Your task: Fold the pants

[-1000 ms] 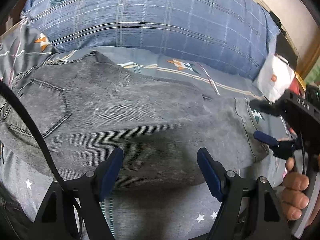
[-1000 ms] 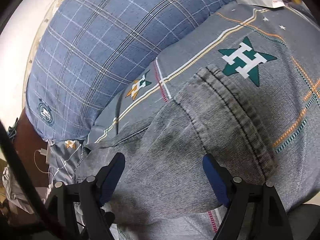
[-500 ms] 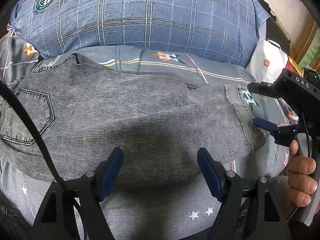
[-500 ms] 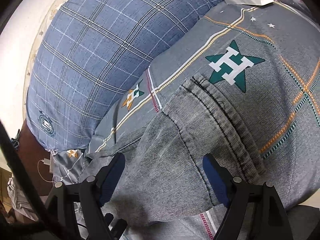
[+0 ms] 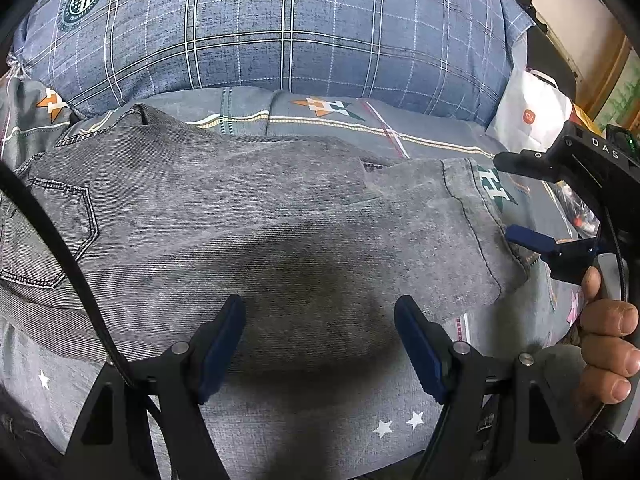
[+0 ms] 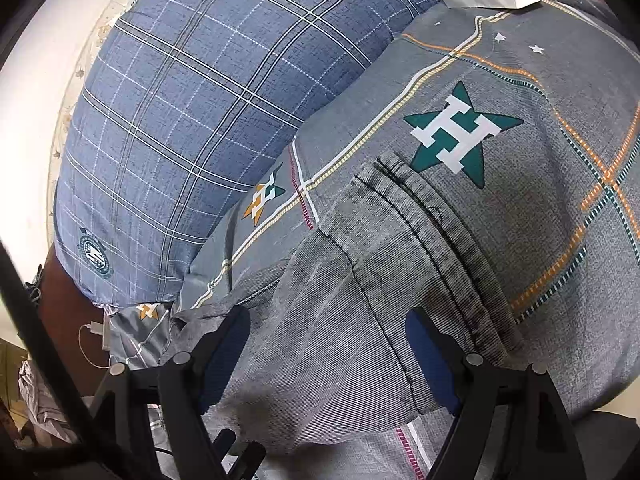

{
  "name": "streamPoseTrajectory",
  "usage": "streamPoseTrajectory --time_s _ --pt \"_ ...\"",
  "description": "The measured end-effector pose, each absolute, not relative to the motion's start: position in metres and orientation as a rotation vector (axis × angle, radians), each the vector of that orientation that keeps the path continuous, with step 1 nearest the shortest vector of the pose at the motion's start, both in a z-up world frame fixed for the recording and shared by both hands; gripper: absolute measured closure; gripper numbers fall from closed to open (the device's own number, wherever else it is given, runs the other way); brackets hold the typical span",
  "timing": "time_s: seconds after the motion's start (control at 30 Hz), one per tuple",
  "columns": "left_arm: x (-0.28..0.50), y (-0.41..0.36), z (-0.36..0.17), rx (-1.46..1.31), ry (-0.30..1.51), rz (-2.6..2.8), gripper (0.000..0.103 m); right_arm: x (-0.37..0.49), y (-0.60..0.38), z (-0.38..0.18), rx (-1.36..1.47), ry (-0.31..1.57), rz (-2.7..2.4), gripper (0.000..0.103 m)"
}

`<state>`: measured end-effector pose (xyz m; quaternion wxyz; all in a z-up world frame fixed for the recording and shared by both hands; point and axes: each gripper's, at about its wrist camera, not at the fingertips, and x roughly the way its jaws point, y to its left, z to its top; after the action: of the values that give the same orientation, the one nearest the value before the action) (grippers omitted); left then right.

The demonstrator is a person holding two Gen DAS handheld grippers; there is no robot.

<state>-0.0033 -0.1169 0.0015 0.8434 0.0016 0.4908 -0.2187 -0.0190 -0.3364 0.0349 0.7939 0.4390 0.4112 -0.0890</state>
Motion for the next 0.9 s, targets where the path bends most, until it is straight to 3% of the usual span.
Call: streamPoseTrajectory --time_s 0.9 --pt "-0.009 -0.14 0.01 0.06 1.012 -0.535 0.026 -0.035 -0.374 0.043 1.004 0.814 -0.207 0.02"
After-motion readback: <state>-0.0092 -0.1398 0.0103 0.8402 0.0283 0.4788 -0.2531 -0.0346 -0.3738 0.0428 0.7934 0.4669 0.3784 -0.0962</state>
